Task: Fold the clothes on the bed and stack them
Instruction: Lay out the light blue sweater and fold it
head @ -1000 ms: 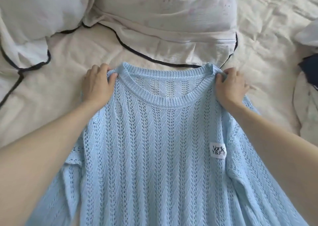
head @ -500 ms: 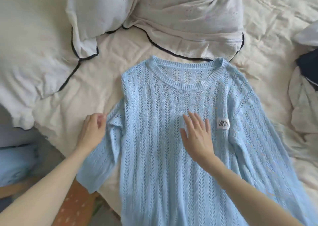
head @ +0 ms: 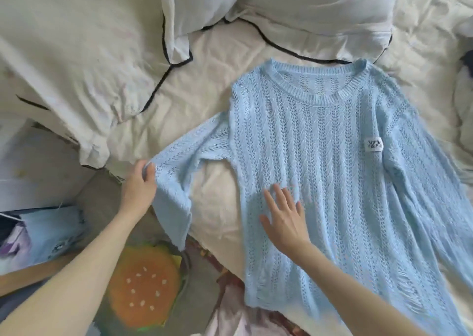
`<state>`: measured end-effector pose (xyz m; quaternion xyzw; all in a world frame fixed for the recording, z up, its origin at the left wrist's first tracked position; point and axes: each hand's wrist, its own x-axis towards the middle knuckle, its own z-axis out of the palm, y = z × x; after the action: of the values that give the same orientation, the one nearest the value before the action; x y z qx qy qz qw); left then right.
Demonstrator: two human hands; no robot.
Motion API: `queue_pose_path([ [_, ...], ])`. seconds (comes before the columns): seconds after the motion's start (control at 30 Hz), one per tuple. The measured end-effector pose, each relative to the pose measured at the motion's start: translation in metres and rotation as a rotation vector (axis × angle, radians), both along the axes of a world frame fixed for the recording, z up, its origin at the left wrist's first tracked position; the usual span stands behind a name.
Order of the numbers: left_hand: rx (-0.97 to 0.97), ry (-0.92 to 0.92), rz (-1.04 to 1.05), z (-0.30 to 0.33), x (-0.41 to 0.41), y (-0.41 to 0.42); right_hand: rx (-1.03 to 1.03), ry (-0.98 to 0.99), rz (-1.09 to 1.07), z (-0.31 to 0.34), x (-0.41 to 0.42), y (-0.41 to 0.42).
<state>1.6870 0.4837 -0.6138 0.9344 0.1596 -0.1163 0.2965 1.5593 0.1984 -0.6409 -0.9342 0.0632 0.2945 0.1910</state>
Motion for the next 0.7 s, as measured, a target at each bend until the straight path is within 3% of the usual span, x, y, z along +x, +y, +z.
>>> queue_pose_path([
  [0.2, 0.049, -0.031, 0.105, 0.008, 0.037, 0.067, -0.031, 0.042, -0.049, 0.006, 0.009, 0.048],
  [0.37, 0.137, 0.101, 0.000, -0.001, 0.057, 0.068, -0.100, 0.059, -0.039, -0.002, 0.009, 0.063],
  [0.43, 0.140, 0.068, 0.030, -0.004, 0.046, 0.057, -0.074, 0.048, -0.064, -0.003, 0.007, 0.064],
  [0.53, -0.028, 0.024, 0.043, -0.008, 0.002, 0.023, -0.022, 0.024, -0.115, 0.000, -0.002, 0.061],
  [0.7, -0.314, 0.343, -0.040, -0.019, -0.090, -0.047, 0.047, 0.000, -0.210, 0.009, -0.041, 0.046],
])
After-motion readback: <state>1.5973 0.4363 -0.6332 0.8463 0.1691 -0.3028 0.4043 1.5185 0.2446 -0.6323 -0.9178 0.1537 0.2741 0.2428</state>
